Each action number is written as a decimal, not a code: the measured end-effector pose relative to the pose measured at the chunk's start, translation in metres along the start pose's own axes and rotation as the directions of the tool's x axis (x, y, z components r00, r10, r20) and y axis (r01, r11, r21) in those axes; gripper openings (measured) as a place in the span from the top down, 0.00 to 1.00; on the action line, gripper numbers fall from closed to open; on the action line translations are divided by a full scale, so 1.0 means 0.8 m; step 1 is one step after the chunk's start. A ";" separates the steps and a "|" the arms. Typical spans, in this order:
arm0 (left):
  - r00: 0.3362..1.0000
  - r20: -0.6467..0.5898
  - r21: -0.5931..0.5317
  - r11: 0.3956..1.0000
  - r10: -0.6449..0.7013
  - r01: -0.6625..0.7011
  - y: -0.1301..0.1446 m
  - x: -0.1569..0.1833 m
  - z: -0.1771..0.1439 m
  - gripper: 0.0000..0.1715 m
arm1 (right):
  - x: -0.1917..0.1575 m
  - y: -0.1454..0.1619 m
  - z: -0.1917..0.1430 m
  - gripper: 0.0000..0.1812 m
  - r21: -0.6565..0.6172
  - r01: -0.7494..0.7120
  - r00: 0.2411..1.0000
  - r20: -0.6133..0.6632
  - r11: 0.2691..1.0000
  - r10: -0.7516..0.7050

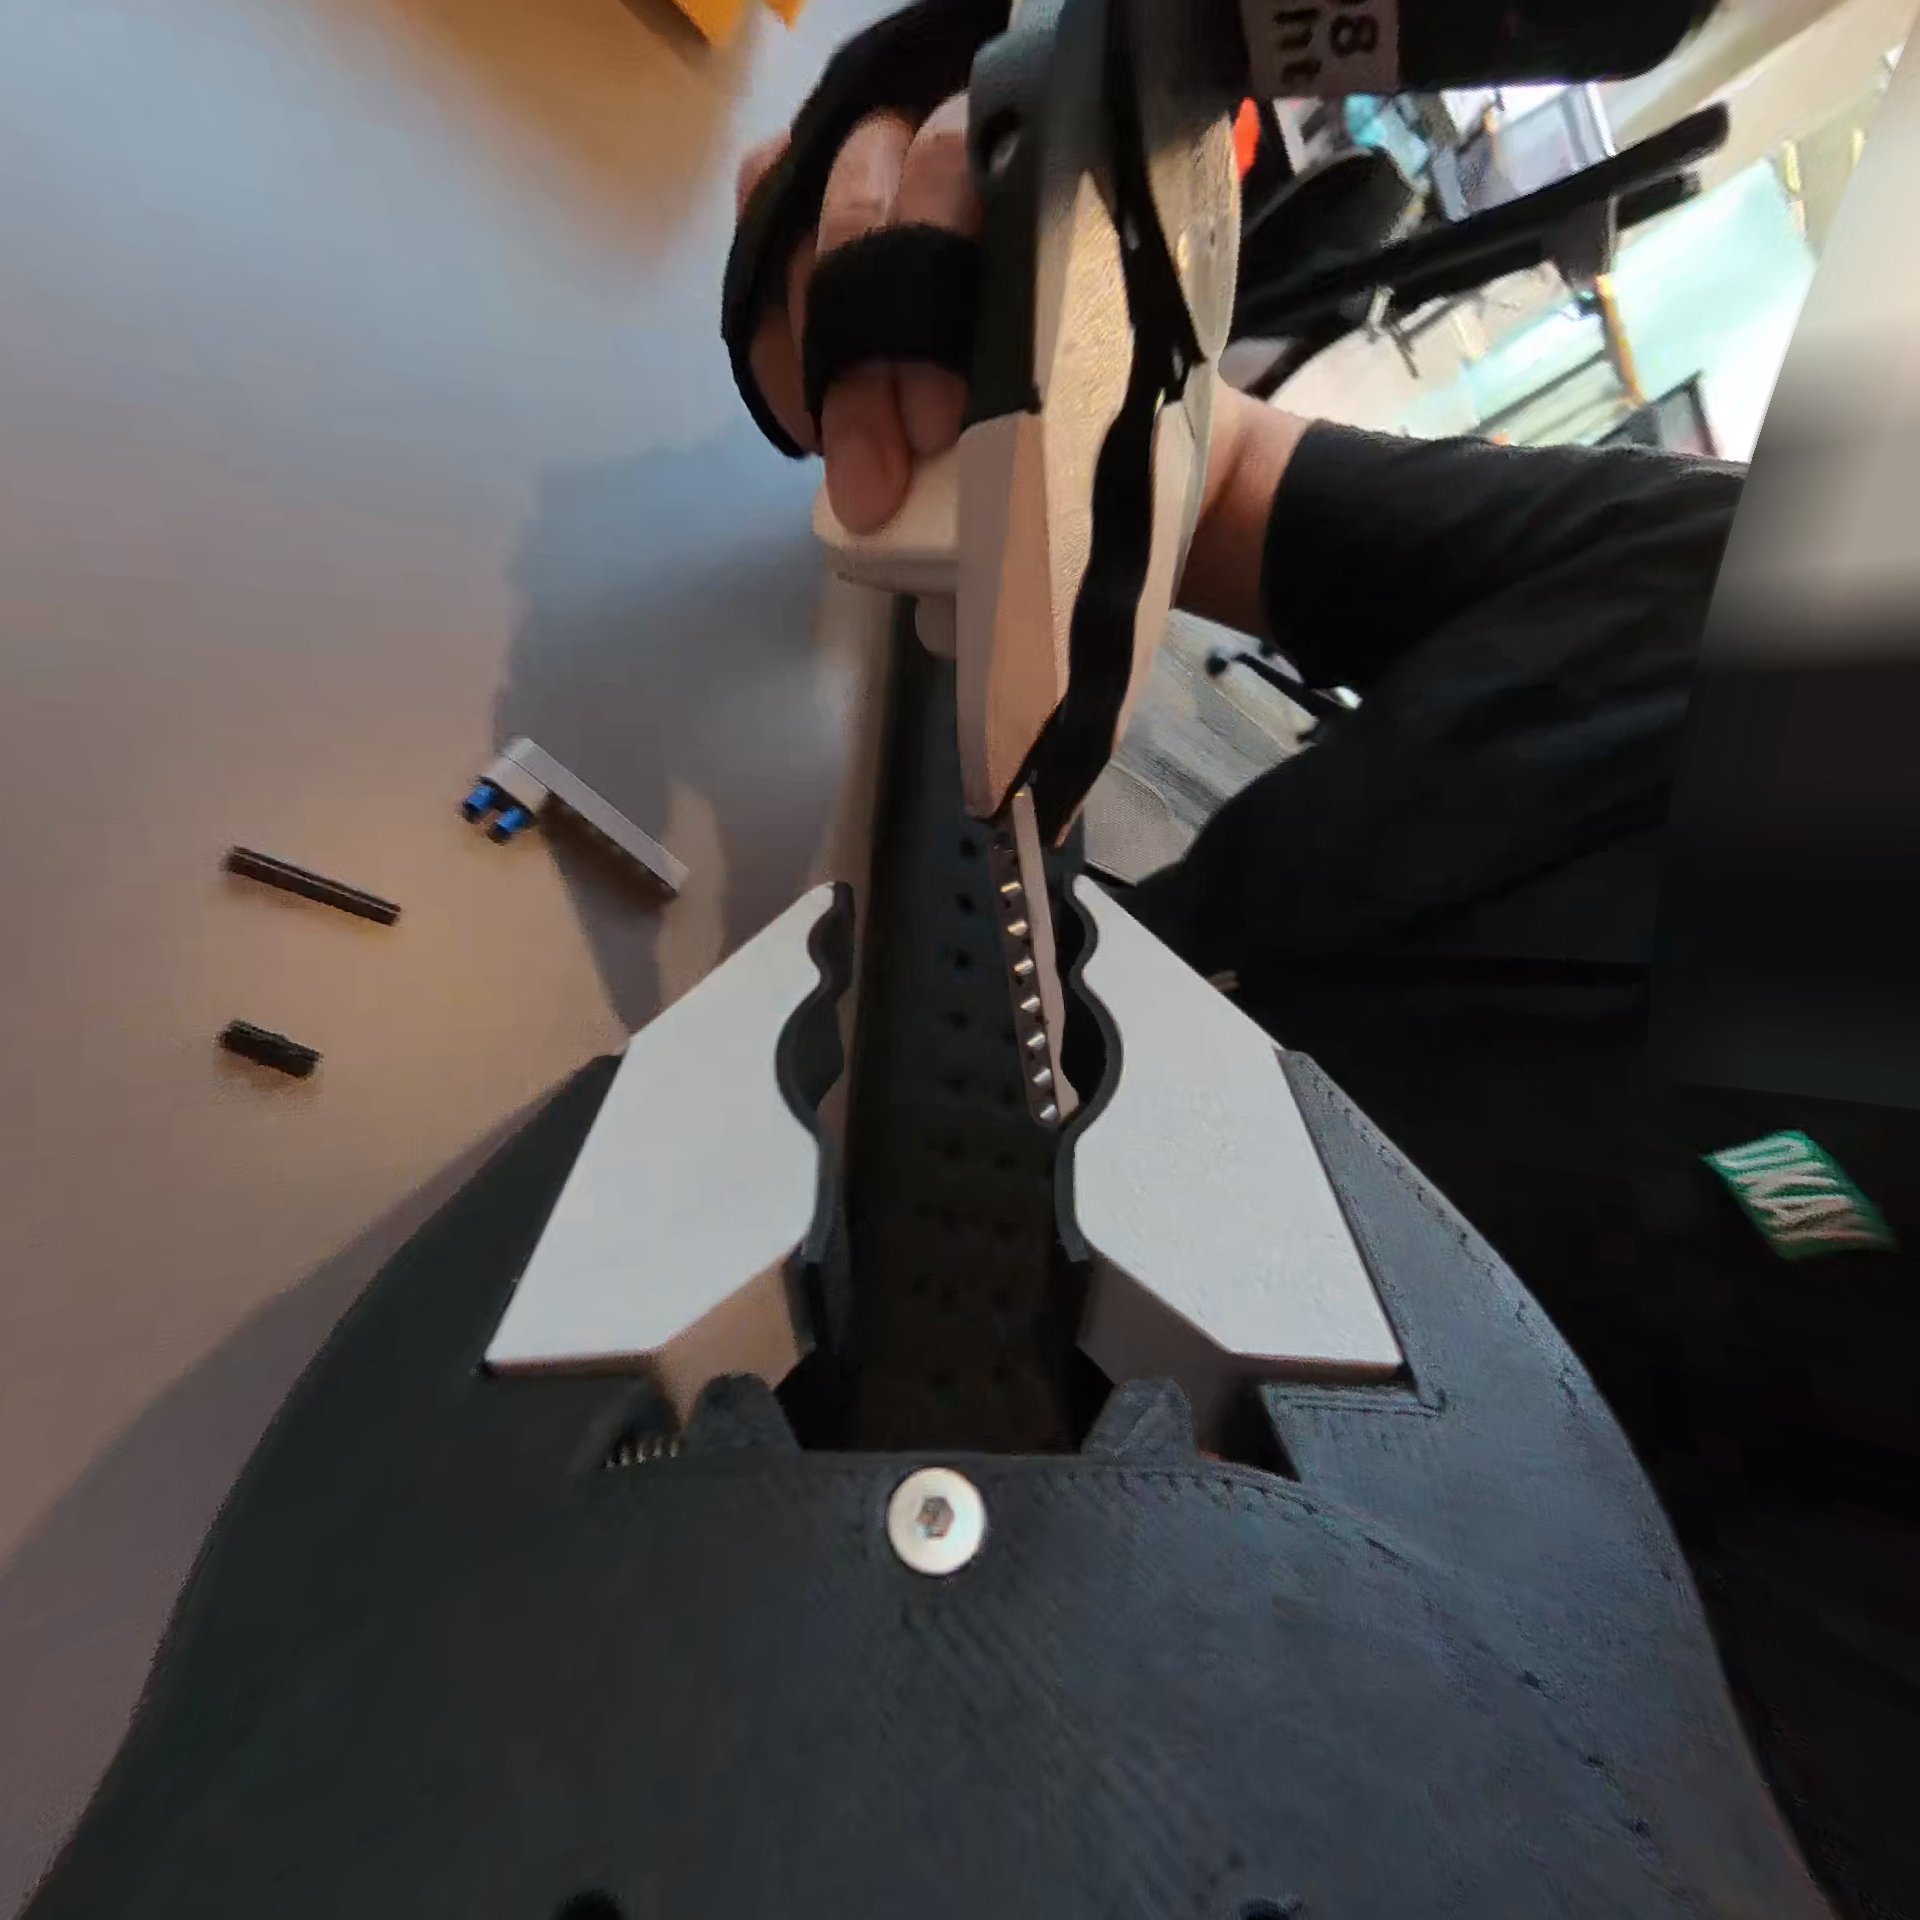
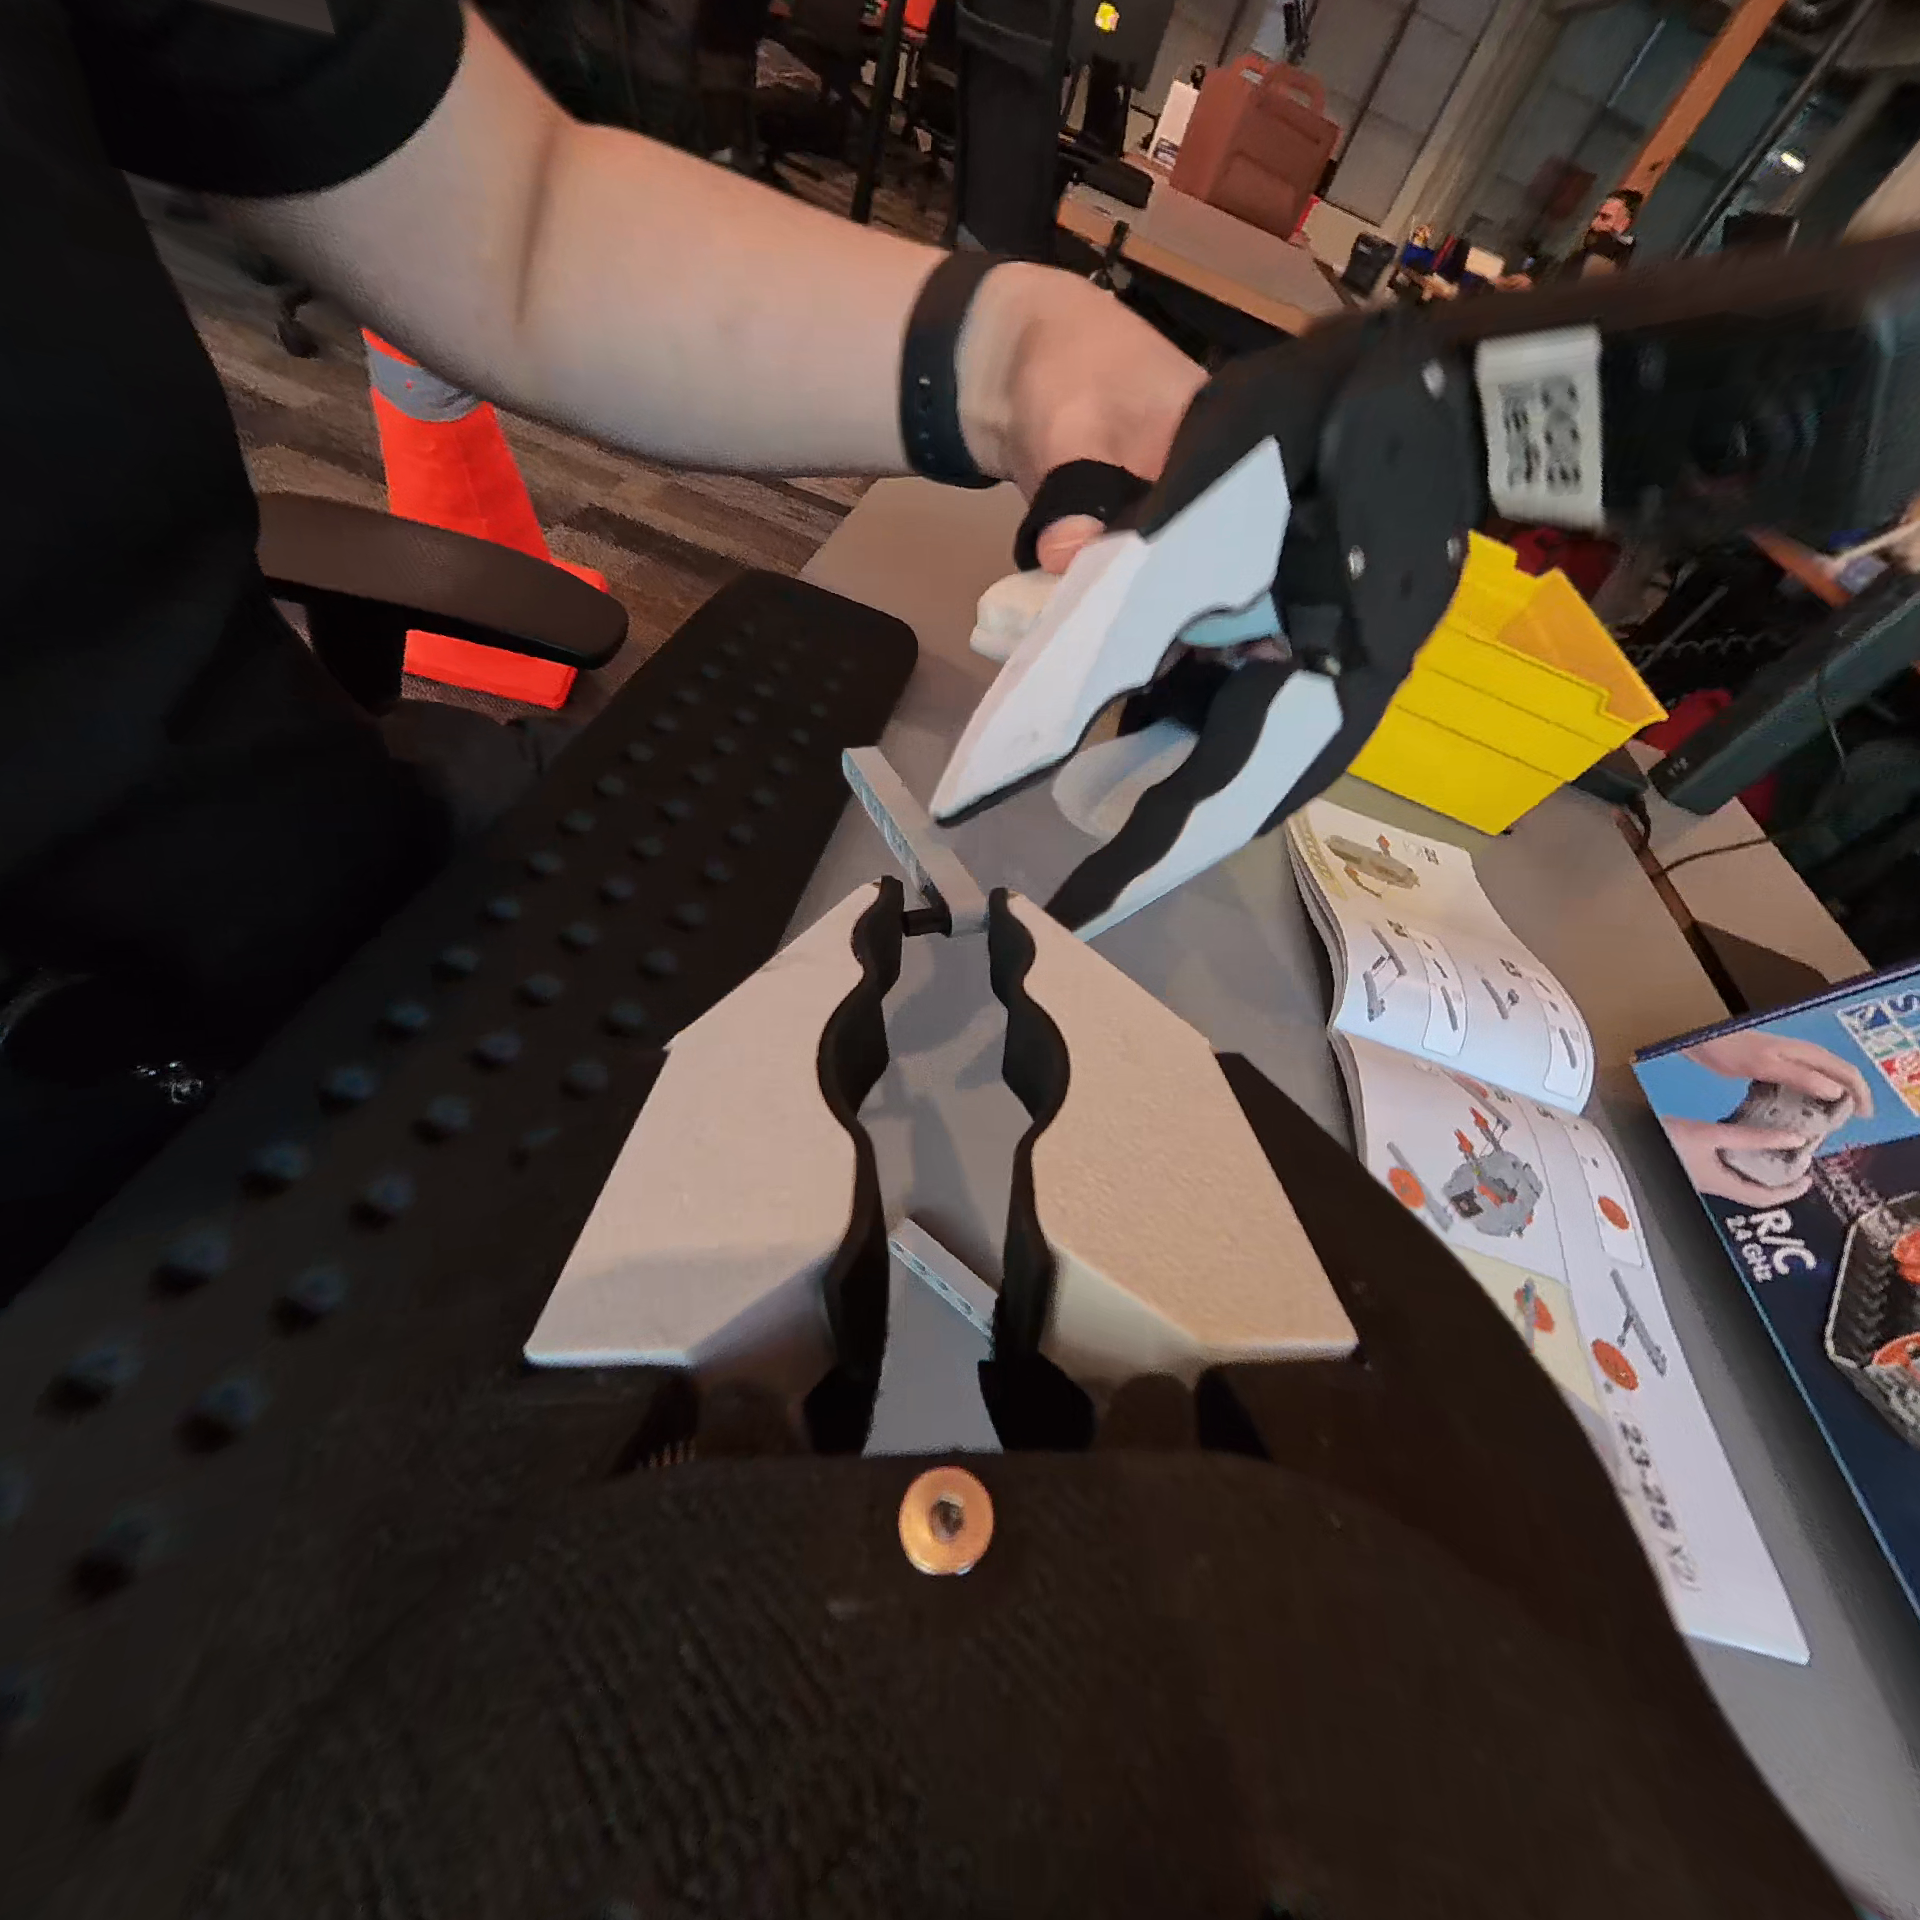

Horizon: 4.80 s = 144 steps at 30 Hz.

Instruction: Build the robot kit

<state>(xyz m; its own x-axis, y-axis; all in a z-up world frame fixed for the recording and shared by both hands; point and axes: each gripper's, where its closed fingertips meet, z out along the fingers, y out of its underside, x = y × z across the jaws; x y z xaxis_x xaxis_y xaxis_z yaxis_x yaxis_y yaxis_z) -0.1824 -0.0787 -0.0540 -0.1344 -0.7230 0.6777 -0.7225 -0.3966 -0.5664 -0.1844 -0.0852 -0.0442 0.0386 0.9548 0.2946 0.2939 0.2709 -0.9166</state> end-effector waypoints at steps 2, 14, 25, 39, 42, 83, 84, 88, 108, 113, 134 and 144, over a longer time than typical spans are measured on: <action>0.992 0.081 0.103 0.989 0.100 -0.108 -0.010 0.002 -0.009 0.80 | 0.003 0.005 0.002 0.92 -0.004 -0.025 1.000 -0.004 1.000 0.025; 0.647 0.697 0.097 0.853 0.310 -0.513 0.007 -0.018 -0.027 0.78 | 0.037 0.024 0.006 0.92 -0.003 -0.118 0.983 -0.143 0.993 0.117; 0.624 0.718 0.052 0.870 0.308 -0.490 0.018 -0.031 -0.013 0.79 | 0.037 0.018 0.016 0.92 0.028 -0.121 0.979 -0.160 0.992 0.124; 0.648 0.687 0.069 0.857 0.330 -0.510 0.013 -0.057 -0.009 0.90 | 0.048 0.035 0.019 0.92 0.010 -0.164 0.973 -0.160 0.986 0.164; 0.673 0.664 0.076 0.865 0.327 -0.495 0.009 -0.069 -0.006 0.95 | 0.056 0.036 0.010 0.92 0.039 -0.184 0.968 -0.164 0.982 0.188; 0.752 0.583 0.094 0.893 0.309 -0.439 0.031 -0.074 0.004 0.97 | 0.038 0.058 0.024 0.92 -0.051 -0.226 0.972 0.059 0.973 0.229; 0.760 0.573 0.110 0.889 0.309 -0.444 0.029 -0.072 0.004 0.97 | 0.039 0.055 0.023 0.92 -0.038 -0.221 0.973 0.057 0.975 0.223; 0.793 0.530 0.189 0.870 0.300 -0.455 0.017 -0.059 -0.002 0.94 | 0.043 0.050 0.018 0.92 -0.015 -0.197 0.980 0.025 0.980 0.197; 0.814 0.503 0.323 0.810 0.291 -0.490 0.002 -0.040 -0.013 0.96 | 0.042 0.032 0.010 0.92 0.089 -0.192 0.981 0.005 0.977 0.193; 0.793 0.536 0.313 0.804 0.289 -0.505 0.000 -0.043 -0.014 0.89 | 0.041 0.032 0.010 0.92 0.087 -0.191 0.982 0.006 0.978 0.191; 0.778 0.606 0.282 0.869 0.167 -0.406 0.015 -0.084 -0.028 0.97 | 0.014 0.167 -0.014 0.88 -0.428 -0.245 0.946 0.090 0.870 0.310; 0.793 0.587 0.273 0.883 0.161 -0.382 0.020 -0.087 -0.024 0.97 | -0.003 0.146 -0.003 0.75 -0.377 -0.124 0.978 0.109 0.918 0.177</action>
<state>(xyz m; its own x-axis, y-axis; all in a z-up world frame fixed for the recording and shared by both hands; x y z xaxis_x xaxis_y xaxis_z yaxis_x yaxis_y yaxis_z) -0.1980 -0.0239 -0.1012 0.1748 -0.9697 0.1709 -0.4014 -0.2286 -0.8869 -0.1479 -0.0564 -0.1518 -0.0145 0.9953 0.0960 0.6254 0.0840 -0.7758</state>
